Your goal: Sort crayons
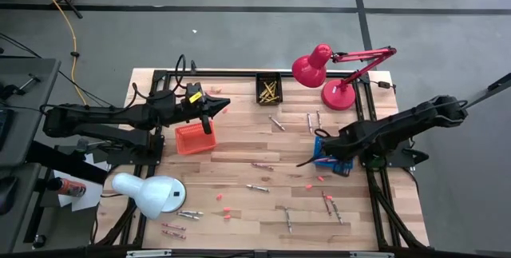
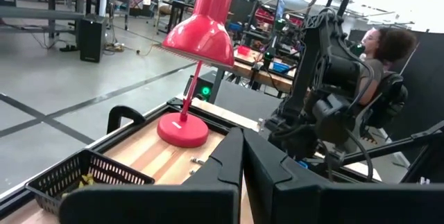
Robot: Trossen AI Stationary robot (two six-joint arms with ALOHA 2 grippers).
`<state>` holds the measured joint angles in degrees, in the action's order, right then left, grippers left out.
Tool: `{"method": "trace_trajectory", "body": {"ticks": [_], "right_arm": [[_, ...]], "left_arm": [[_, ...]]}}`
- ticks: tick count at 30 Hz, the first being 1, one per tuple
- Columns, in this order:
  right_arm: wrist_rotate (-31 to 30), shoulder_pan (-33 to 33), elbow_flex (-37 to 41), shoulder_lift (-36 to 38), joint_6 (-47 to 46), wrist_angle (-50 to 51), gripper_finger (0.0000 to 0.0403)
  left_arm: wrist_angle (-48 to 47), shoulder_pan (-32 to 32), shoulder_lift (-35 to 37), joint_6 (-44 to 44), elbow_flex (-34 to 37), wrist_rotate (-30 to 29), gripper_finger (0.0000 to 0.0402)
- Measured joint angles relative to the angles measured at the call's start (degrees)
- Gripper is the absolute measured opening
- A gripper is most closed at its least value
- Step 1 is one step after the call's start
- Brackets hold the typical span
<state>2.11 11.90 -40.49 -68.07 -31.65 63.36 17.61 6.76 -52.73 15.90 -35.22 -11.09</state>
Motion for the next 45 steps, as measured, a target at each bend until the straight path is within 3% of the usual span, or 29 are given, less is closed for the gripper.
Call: {"method": "trace_trajectory", "body": {"ticks": [14, 23, 31, 35, 42, 45], "right_arm": [[-5.0, 0.0, 1.1, 0.0, 3.6, -1.8, 0.0049], [-6.0, 0.0, 0.9, 0.0, -1.1, -2.2, 0.0087], [-6.2, 0.0, -9.5, 4.8, 1.9, 1.9, 0.0158], [-11.0, 0.0, -14.8, 6.6, 2.8, -9.8, 0.0178], [-20.1, -0.5, -16.0, 3.2, 20.3, -49.4, 0.0185], [-23.1, -2.3, -15.9, -0.1, 23.0, -59.7, 0.0185]], "left_arm": [[0.2, 0.0, 0.0, 0.0, 0.0, -0.7, 0.0], [0.2, 0.0, 0.0, -0.3, 0.0, -0.7, 0.0], [0.1, 0.0, 0.0, -4.0, 0.0, -0.7, 0.0], [-0.2, 0.0, 0.0, -4.1, 0.0, -0.5, 0.0], [-0.2, 0.0, 0.0, -4.1, 0.0, 3.0, 0.0], [0.0, 0.0, 0.0, -4.1, 0.0, 4.2, 0.0]]}}
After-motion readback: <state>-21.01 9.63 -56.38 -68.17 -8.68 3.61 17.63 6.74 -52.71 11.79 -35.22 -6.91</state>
